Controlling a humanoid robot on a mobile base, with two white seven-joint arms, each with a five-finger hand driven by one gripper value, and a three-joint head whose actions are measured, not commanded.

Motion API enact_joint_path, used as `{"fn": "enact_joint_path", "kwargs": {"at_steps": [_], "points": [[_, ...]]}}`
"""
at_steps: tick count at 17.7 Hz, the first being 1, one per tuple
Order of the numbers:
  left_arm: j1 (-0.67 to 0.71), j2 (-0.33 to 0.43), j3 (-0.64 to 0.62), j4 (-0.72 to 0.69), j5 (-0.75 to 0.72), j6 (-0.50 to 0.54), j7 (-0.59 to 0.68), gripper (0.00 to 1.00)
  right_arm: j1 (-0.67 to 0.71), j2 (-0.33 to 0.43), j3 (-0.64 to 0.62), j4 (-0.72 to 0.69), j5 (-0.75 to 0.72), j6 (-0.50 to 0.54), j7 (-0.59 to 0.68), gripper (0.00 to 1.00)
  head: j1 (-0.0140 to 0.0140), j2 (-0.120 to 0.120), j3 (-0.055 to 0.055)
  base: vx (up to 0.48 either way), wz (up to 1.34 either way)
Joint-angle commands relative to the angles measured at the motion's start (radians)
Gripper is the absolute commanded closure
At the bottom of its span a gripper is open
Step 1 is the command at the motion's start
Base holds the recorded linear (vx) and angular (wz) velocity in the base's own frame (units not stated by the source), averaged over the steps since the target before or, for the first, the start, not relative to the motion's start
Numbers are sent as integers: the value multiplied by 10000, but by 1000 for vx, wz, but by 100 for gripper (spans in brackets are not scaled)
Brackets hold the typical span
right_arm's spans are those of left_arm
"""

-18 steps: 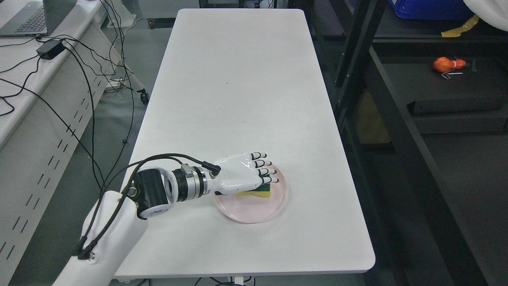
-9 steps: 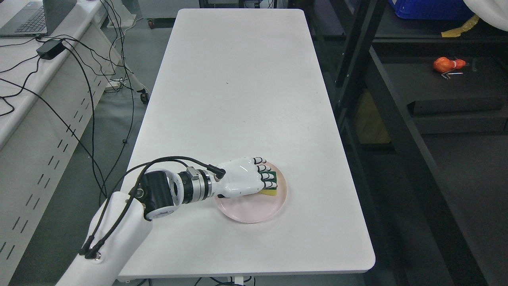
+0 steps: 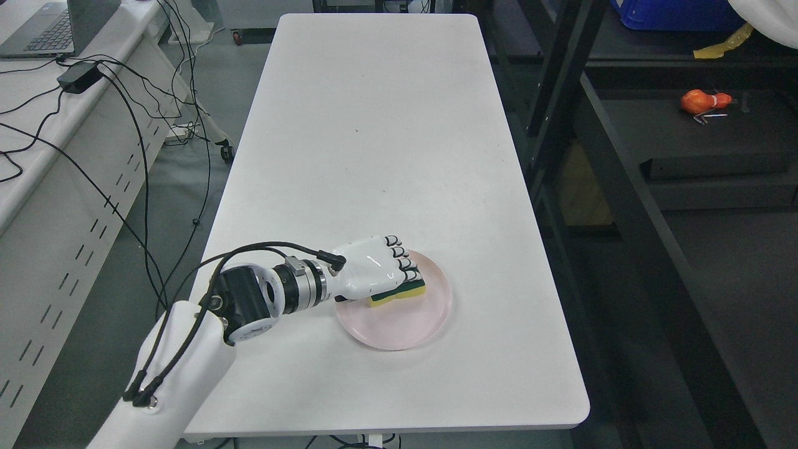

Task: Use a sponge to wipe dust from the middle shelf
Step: 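Lower the left hand onto the green-and-yellow sponge and close fingers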

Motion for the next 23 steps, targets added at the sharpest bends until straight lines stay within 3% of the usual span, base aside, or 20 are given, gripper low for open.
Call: {"fn": "enact_joint_path", "kwargs": {"at_steps": [1,7,13,20,23], "points": [[42,-91,392,86,-45,281,74,30,0,-175,-1,-175,0,6,2,0,0,0,0,0,0],[58,-106,501,378,-45,281,120,33,0,-175,-1,-175,0,6,2,0,0,0,0,0,0],[379,-260,823,424,46,266,120,46,0,-175,-1,-175,0,6,2,0,0,0,0,0,0],[1069,-1485,1926,424,444,266,44,62,0,-175,-1,-175,0,6,2,0,0,0,0,0,0],[1360,-1701,2157,439,1499,266,-2,71,0,-175,-1,-175,0,6,2,0,0,0,0,0,0]]}}
